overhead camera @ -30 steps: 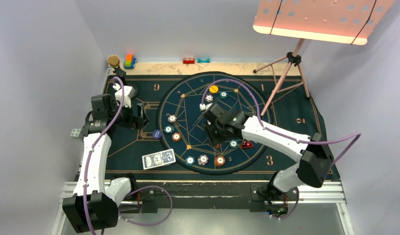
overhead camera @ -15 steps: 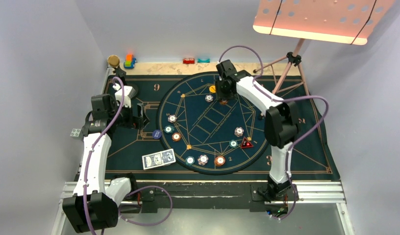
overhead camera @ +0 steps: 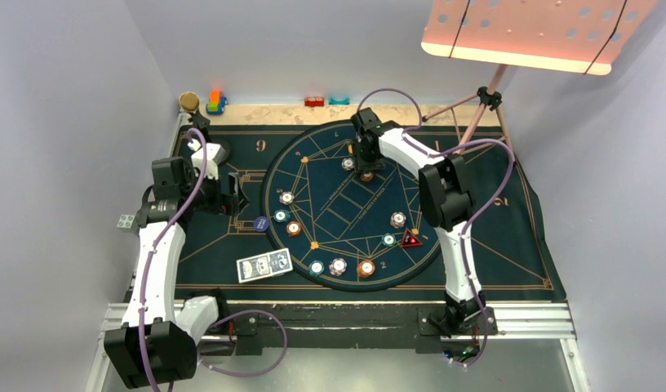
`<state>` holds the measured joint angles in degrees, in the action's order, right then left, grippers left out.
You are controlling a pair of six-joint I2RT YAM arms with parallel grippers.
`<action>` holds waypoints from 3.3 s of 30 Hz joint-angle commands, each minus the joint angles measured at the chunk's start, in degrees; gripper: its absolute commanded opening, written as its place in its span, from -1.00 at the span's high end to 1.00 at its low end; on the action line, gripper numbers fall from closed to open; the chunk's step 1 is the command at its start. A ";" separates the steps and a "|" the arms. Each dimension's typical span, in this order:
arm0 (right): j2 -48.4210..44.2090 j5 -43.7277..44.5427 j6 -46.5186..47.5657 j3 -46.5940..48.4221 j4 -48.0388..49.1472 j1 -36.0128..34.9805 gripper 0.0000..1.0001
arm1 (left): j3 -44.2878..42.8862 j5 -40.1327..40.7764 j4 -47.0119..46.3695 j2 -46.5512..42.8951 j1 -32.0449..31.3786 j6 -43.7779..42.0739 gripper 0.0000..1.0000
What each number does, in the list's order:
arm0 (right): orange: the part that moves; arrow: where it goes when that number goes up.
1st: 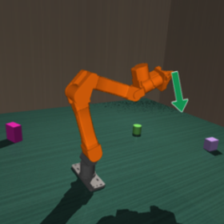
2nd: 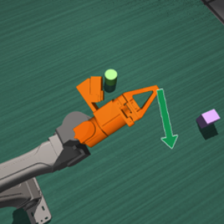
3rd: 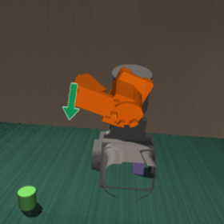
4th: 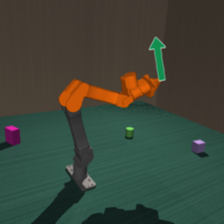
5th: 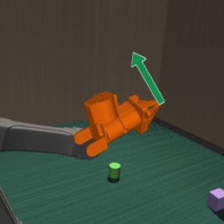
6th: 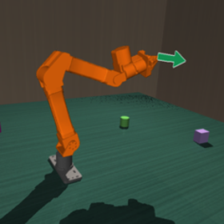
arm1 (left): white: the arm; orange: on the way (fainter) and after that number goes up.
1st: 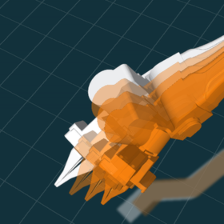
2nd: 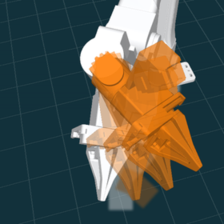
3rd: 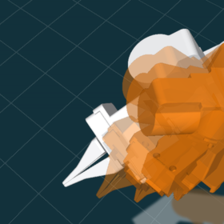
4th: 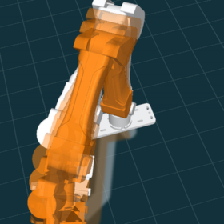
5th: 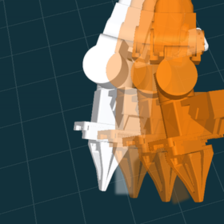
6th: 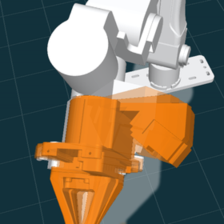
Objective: Distribute texas hold em gaming equipment
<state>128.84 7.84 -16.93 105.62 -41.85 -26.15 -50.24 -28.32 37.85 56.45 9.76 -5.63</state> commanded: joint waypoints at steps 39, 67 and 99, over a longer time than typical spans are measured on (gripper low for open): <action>-49.41 -0.46 -14.45 -48.97 2.03 -24.01 -0.87 | 0.51 -1.84 -1.25 -1.37 0.60 -1.49 -0.99; -43.01 -3.07 -17.83 -57.82 9.55 -30.63 -0.17 | 0.51 -1.48 -1.35 -1.16 0.61 -1.42 -0.99; -57.52 -0.31 -26.97 -68.01 9.00 -11.64 0.52 | 1.35 -3.64 -1.27 -2.17 0.51 -3.27 -0.99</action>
<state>71.99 7.73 -42.06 37.21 -36.58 -38.85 -49.19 -29.39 37.82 55.20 9.76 -7.09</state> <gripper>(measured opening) 0.461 0.995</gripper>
